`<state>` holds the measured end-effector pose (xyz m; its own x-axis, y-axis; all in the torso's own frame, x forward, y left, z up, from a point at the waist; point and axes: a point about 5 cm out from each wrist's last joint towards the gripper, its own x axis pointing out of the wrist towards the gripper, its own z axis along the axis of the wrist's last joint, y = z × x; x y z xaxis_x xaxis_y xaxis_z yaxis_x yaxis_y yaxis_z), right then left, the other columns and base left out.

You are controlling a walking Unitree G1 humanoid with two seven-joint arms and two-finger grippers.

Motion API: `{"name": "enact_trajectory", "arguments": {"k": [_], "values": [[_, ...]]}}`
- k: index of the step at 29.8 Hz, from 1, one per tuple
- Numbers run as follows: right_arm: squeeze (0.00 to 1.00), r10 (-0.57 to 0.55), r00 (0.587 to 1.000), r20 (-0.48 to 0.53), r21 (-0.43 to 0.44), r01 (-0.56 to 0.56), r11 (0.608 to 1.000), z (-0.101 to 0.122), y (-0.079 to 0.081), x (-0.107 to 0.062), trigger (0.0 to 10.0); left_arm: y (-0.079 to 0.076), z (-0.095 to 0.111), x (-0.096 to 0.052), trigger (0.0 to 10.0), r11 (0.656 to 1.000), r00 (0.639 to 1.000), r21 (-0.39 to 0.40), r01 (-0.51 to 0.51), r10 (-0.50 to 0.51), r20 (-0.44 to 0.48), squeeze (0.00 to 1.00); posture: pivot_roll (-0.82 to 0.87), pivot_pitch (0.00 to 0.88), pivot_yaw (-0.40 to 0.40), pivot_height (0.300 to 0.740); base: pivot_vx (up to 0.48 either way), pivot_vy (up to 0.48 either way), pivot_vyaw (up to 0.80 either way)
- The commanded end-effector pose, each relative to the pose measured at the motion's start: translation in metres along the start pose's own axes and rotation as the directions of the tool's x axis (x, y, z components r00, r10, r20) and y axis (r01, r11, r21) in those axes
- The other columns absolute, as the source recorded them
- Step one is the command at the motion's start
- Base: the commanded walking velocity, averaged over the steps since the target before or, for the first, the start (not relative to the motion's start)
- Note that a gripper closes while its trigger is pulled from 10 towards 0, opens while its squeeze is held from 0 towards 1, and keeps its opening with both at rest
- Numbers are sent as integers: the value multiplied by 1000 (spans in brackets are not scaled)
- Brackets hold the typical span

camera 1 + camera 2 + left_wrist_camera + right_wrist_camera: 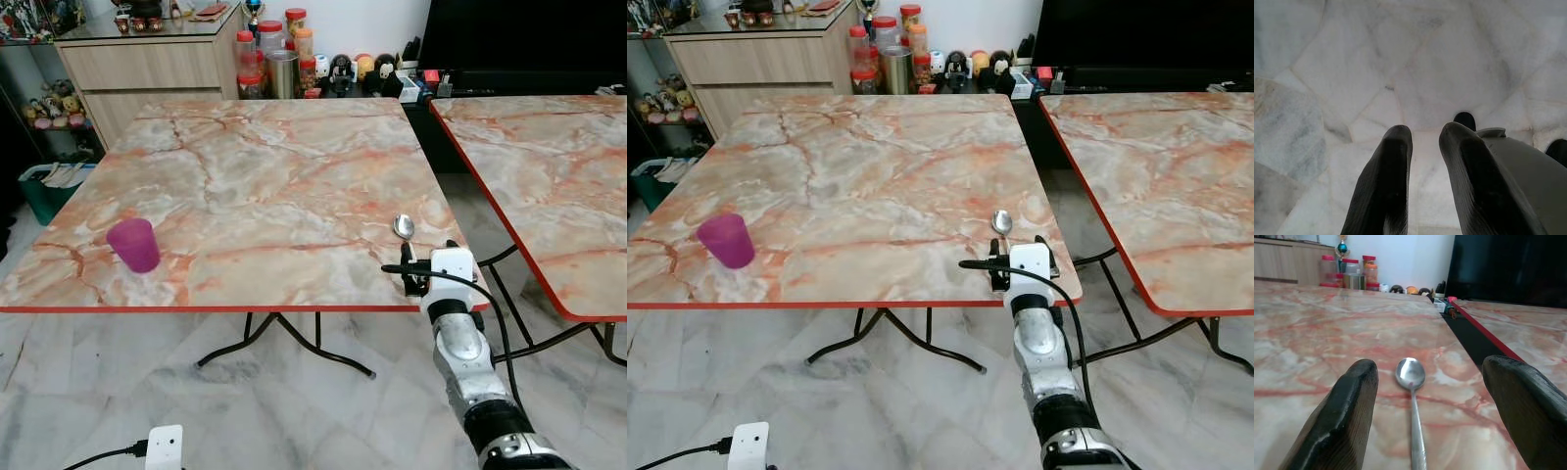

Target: Setting the table

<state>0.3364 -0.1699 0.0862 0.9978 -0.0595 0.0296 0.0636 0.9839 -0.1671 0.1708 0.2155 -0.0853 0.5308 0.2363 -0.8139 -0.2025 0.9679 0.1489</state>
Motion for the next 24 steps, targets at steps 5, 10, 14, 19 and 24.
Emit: {"name": "enact_trajectory", "arguments": {"k": [5, 10, 14, 19, 24], "values": [[0, 19, 998, -63, 51, -16, 999, -4, 9, 3, 10000, 1, -1, 0, 10000, 1000, 1000, 11, 4, -4, -11, 0, -6, 0, 12, 719, 323, 0, 0], [0, 40, 997, -67, 60, -36, 998, -6, 15, 0, 10000, 1, 2, 1, 10000, 1000, 1000, 11, 4, -3, -6, 0, -1, 0, 11, 719, 328, 0, 0], [0, 62, 996, -71, 75, -56, 996, -6, 22, -1, 10000, 2, 4, 1, 10000, 1000, 1000, 8, 1, -1, -1, 0, 2, 0, 12, 719, 330, 0, 0], [0, 84, 994, -70, 85, -78, 993, -6, 29, -2, 10000, 2, 4, 1, 10000, 1000, 1000, 3, -3, 3, -1, 0, 5, 0, 9, 719, 330, 0, 0], [0, 91, 993, -79, 87, -84, 993, -6, 32, -2, 10000, 2, 4, 1, 10000, 1000, 1000, -2, -6, 6, -2, 0, 14, 0, 9, 719, 331, 0, 0]]}}
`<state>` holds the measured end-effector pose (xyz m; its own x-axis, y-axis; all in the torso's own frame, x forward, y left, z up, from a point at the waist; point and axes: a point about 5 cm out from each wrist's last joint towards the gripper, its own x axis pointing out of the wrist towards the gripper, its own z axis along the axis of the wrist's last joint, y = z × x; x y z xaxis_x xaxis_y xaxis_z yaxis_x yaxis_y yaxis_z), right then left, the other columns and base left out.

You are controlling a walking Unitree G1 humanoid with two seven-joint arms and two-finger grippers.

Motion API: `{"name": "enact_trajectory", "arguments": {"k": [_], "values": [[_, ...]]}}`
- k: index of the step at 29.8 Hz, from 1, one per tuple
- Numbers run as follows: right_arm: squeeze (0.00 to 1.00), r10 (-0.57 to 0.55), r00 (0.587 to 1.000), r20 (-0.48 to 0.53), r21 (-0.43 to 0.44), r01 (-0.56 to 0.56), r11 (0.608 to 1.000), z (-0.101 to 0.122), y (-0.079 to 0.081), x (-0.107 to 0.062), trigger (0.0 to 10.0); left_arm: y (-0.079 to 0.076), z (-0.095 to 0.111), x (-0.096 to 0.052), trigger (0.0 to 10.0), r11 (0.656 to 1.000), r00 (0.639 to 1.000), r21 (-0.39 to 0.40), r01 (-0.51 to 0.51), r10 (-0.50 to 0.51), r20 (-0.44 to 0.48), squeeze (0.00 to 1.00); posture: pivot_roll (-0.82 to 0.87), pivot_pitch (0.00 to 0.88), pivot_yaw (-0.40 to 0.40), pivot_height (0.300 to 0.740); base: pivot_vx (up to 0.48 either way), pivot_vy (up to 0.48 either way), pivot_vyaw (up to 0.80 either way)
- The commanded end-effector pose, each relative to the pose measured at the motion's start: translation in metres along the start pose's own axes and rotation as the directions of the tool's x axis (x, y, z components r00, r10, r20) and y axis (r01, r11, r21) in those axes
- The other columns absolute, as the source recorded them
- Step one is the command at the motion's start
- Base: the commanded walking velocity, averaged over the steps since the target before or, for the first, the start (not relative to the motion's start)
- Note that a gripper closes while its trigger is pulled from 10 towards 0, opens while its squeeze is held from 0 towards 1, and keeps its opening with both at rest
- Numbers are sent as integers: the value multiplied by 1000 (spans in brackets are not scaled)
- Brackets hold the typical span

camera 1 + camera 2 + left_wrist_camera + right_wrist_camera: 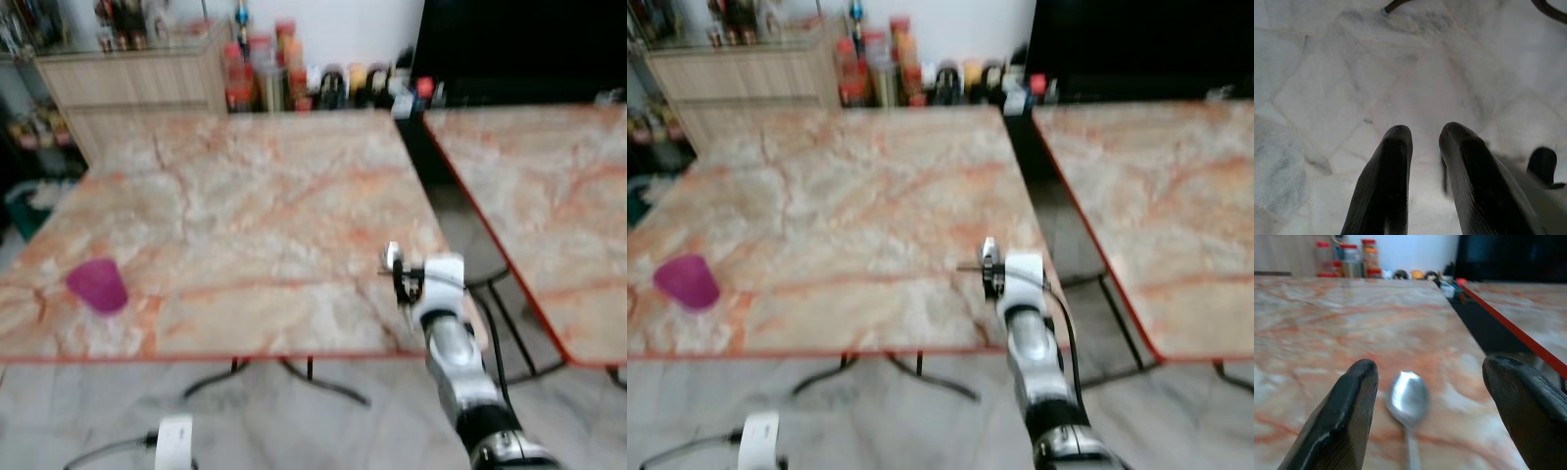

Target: Setting the table

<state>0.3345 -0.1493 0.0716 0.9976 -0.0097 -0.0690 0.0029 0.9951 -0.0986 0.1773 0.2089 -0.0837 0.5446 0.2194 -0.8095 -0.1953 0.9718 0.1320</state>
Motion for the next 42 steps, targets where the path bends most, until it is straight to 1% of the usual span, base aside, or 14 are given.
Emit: {"name": "enact_trajectory", "arguments": {"k": [1, 15, 22, 31, 34, 39, 42], "values": [[0, 27, 1000, 7, 18, -27, 999, 4, 11, 2, 10000, 11, -2, 0, 10000, 1000, 1000, -1, -28, 28, -15, 0, 14, 0, 10, 719, 326, 0, 0], [0, 6, 1000, 10, 27, -6, 1000, 7, 8, 4, 10000, 15, -2, 0, 10000, 999, 999, 6, -38, 38, -16, 0, 14, 0, 25, 719, 292, 0, 0], [0, 6, 1000, -7, 26, -5, 1000, 2, 11, 1, 10000, 14, -4, 0, 10000, 999, 999, 7, -38, 38, -21, 0, 16, 0, 24, 719, 0, 0, 0], [0, -12, 997, -82, -7, 12, 1000, -13, 12, -7, 10000, 15, -9, -1, 10000, 999, 999, 13, -35, 35, -33, 0, 11, 0, 28, 719, 0, 0, 0], [0, -12, 996, -94, 0, 12, 1000, -16, 13, -9, 10000, 15, -10, -1, 10000, 999, 999, 13, -34, 35, -35, 0, 11, 0, 27, 719, 0, 0, 0], [0, -71, 988, -135, -30, 68, 997, -18, 7, -8, 10000, 13, -10, -1, 10000, 999, 999, 14, -30, 31, -34, 0, 12, 0, 21, 719, 0, 0, 0], [0, -85, 986, -145, -42, 80, 996, -17, 5, -7, 10000, 13, -10, -1, 10000, 999, 999, 14, -29, 29, -34, 0, 9, 0, 21, 719, 0, 0, 0]]}}
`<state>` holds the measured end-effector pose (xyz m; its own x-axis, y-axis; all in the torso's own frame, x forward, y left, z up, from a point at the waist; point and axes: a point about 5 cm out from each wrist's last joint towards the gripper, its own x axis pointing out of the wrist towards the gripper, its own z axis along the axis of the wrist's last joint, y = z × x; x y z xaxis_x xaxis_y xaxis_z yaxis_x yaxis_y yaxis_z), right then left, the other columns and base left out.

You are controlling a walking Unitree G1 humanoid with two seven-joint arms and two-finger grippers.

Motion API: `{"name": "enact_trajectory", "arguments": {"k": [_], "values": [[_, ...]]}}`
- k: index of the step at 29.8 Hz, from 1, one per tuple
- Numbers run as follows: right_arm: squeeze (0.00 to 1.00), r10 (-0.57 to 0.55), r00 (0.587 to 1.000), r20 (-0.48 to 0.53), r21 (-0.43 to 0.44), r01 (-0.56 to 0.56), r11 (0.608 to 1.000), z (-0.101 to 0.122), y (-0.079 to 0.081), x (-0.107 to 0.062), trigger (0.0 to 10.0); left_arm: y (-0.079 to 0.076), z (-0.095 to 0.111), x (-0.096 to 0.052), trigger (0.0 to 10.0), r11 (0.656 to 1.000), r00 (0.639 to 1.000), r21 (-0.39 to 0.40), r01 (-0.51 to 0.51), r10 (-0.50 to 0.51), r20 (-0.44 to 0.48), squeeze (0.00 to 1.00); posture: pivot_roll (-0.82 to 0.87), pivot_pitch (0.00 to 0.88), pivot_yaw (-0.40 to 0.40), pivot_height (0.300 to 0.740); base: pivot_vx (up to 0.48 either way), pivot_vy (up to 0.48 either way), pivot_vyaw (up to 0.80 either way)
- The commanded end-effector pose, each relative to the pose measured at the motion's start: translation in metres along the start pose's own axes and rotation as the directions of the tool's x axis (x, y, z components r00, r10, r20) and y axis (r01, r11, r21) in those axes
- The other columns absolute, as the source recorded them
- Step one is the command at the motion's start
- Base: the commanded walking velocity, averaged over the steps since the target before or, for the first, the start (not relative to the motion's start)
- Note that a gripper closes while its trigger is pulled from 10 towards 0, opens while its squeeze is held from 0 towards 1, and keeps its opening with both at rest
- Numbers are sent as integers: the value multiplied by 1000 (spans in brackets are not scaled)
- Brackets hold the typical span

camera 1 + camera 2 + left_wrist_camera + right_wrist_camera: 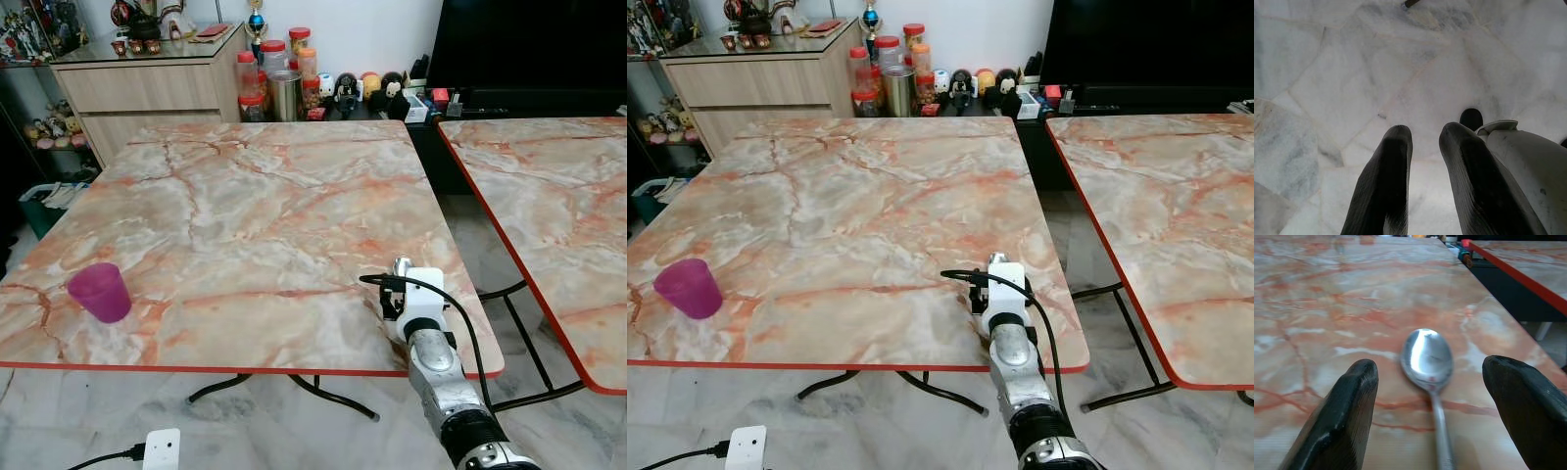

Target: Setting the table

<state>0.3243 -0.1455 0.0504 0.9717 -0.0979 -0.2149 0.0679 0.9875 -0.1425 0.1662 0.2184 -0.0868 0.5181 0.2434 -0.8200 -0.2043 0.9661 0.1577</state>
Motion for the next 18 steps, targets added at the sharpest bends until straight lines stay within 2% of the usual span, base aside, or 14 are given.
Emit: {"name": "enact_trajectory", "arguments": {"k": [1, 7, 10, 12, 18], "values": [[0, -15, 1000, 6, -3, 15, 1000, 6, -3, 2, 10000, 2, 0, 0, 10000, 1000, 1000, 8, -1, 1, -9, 0, 9, 0, 21, 719, 0, 0, 0], [0, -23, 1000, 4, 7, 23, 1000, 12, -5, 3, 10000, 2, 0, 0, 10000, 1000, 1000, 25, 4, -3, -11, 0, 2, 0, 23, 719, 0, 0, 0], [0, 7, 1000, -12, 17, -7, 1000, 10, -4, 4, 10000, 1, 2, 1, 10000, 1000, 1000, 21, 5, -5, -6, 0, -1, 0, 27, 719, 0, 0, 0], [0, 21, 999, -33, 60, -19, 998, 9, -3, 4, 10000, 0, 2, 1, 10000, 1000, 1000, 21, 7, -7, -5, 0, 1, 0, 25, 719, 0, 0, 0], [0, 35, 998, -45, 56, -33, 998, 11, -5, 5, 10000, 1, 0, 0, 10000, 1000, 1000, 21, 5, -5, -10, 0, 5, 0, 21, 719, 0, 0, 0]]}}
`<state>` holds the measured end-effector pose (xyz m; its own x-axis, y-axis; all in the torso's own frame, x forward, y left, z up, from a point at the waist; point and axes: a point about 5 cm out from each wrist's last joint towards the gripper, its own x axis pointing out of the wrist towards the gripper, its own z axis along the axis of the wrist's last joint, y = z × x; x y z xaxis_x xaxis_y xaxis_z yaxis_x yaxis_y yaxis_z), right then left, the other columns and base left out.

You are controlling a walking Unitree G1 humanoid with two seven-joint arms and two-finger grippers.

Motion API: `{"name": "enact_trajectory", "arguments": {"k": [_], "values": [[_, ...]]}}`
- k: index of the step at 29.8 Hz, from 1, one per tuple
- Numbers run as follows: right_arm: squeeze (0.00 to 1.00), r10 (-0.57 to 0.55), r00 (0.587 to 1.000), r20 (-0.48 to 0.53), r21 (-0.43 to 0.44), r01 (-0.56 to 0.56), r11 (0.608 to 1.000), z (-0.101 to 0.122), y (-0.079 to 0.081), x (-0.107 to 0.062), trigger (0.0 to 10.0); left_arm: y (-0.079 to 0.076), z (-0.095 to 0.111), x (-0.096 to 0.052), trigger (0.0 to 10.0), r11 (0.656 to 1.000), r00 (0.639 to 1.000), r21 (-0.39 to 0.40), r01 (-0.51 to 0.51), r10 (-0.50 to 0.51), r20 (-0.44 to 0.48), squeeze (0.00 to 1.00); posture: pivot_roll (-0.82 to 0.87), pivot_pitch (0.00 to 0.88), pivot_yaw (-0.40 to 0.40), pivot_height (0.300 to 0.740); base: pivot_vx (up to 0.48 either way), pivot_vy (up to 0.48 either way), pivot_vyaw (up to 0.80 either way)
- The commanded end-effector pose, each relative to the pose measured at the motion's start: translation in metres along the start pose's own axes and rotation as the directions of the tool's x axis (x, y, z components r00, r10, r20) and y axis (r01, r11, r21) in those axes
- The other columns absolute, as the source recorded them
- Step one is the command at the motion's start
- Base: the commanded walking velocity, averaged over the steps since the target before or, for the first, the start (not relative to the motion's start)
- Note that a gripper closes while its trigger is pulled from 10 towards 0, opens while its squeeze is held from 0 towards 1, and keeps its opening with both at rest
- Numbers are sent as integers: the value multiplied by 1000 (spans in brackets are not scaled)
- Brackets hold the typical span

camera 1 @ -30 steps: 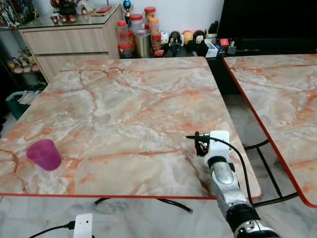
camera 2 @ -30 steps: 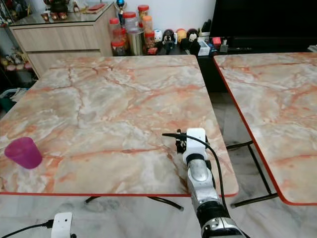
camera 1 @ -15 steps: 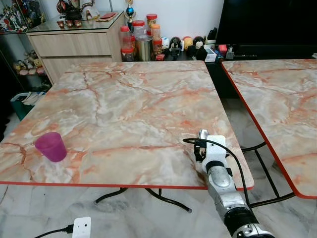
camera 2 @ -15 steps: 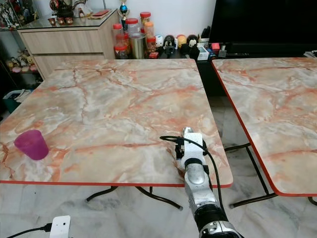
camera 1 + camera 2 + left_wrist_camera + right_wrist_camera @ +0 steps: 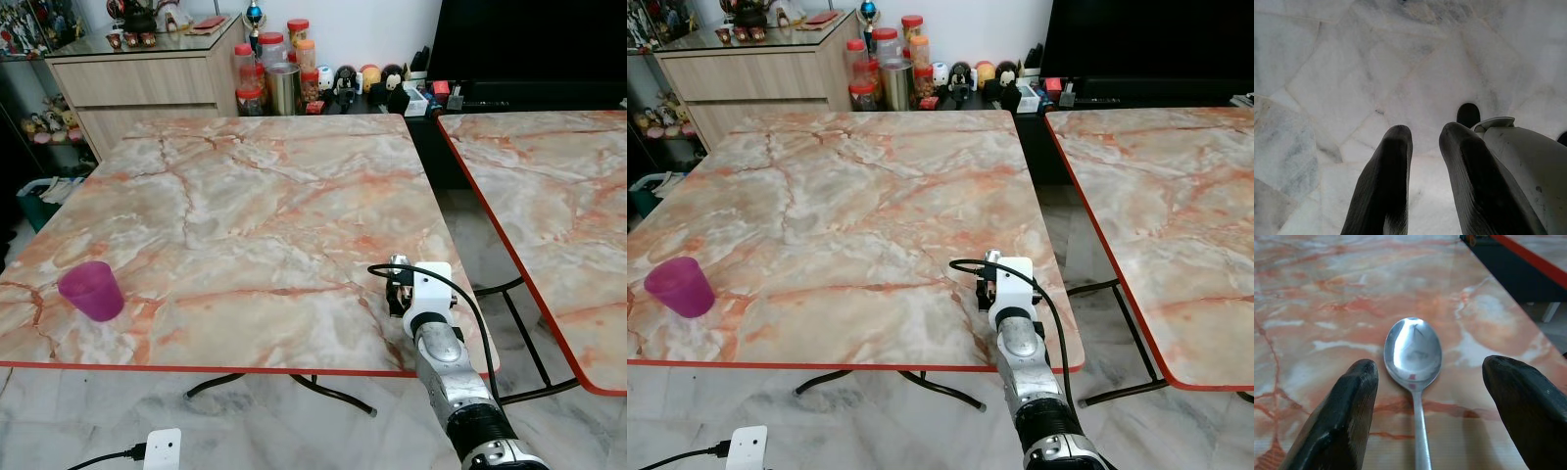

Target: Setting the table

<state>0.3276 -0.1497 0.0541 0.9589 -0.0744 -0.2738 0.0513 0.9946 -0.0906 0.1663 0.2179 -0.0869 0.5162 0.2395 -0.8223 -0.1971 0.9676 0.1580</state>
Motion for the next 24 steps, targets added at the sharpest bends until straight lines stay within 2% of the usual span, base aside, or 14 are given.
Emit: {"name": "enact_trajectory", "arguments": {"k": [1, 6, 12, 17, 18, 19, 20, 24], "values": [[0, 7, 1000, 9, 6, -7, 1000, 7, 0, 2, 10000, 2, 0, 0, 10000, 1000, 1000, 14, 1, -1, -7, 0, 5, 0, 21, 719, 0, 0, 0], [0, 50, 998, -41, -2, -50, 999, 1, 2, 2, 10000, 2, 0, 0, 10000, 1000, 1000, 13, 1, -1, -5, 0, 8, 0, 17, 719, 0, 0, 0], [0, 24, 997, -74, -29, -26, 999, -5, 0, 1, 10000, 1, 1, 0, 10000, 1000, 1000, 10, 5, -4, -7, 0, 7, 0, 20, 719, 0, 0, 0], [0, 12, 990, -143, -48, -19, 999, -14, 1, -1, 10000, 1, 1, 0, 10000, 1000, 1000, 8, 5, -5, -9, 0, 8, 0, 23, 719, 0, 0, 0], [0, 16, 989, -149, -44, -23, 999, -15, 2, -1, 4157, 1, 1, 0, 10000, 1000, 1000, 7, 5, -5, -10, 0, 9, 0, 24, 719, 0, 0, 0], [0, 19, 988, -151, -43, -25, 999, -15, 3, -1, 1451, 2, 1, 0, 10000, 1000, 1000, 6, 5, -5, -10, 0, 9, 0, 24, 719, 0, 0, 0], [0, 20, 988, -152, -42, -27, 999, -15, 3, -2, 0, 2, 1, 0, 10000, 1000, 1000, 6, 5, -5, -10, 0, 9, 0, 25, 719, 0, 0, 0], [0, 27, 987, -159, -42, -34, 999, -16, 5, -2, 0, 1, 1, 1, 10000, 1000, 1000, 3, 6, -6, -10, 0, 9, 0, 24, 719, 0, 0, 0]]}}
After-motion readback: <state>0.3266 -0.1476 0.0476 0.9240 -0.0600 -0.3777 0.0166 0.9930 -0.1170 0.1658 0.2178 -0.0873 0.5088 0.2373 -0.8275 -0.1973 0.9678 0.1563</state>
